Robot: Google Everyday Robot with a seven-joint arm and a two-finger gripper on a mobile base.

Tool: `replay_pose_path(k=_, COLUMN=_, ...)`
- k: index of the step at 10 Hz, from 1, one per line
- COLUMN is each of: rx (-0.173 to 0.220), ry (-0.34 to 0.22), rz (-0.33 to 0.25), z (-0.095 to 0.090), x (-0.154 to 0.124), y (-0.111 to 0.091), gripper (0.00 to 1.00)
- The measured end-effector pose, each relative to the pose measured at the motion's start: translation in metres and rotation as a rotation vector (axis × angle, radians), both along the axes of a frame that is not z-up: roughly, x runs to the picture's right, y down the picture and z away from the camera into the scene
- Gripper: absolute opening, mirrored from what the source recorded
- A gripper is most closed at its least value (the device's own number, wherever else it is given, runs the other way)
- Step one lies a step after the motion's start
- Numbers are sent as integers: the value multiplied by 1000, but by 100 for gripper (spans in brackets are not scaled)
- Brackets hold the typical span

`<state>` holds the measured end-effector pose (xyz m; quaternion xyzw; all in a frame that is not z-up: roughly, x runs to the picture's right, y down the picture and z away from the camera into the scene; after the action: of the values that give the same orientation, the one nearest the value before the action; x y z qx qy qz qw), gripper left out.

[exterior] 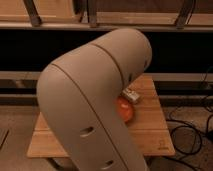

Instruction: Place the eraser on the white sponge

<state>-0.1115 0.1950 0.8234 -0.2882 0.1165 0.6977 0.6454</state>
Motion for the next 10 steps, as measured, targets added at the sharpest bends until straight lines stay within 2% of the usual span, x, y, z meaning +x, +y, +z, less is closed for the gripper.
replay_pose_path(k=4, rx=2, ry=-3, rz=-5, z=0, x=-2, y=1, gripper=80)
replay_pose_path(k=7, rx=-12, ry=2, rz=-74, z=12, x=-16, y=10, gripper=80)
replay_pose_path(k=10, rx=-21, ry=35, rz=-118, z=29, x=-12, y=4, gripper=80)
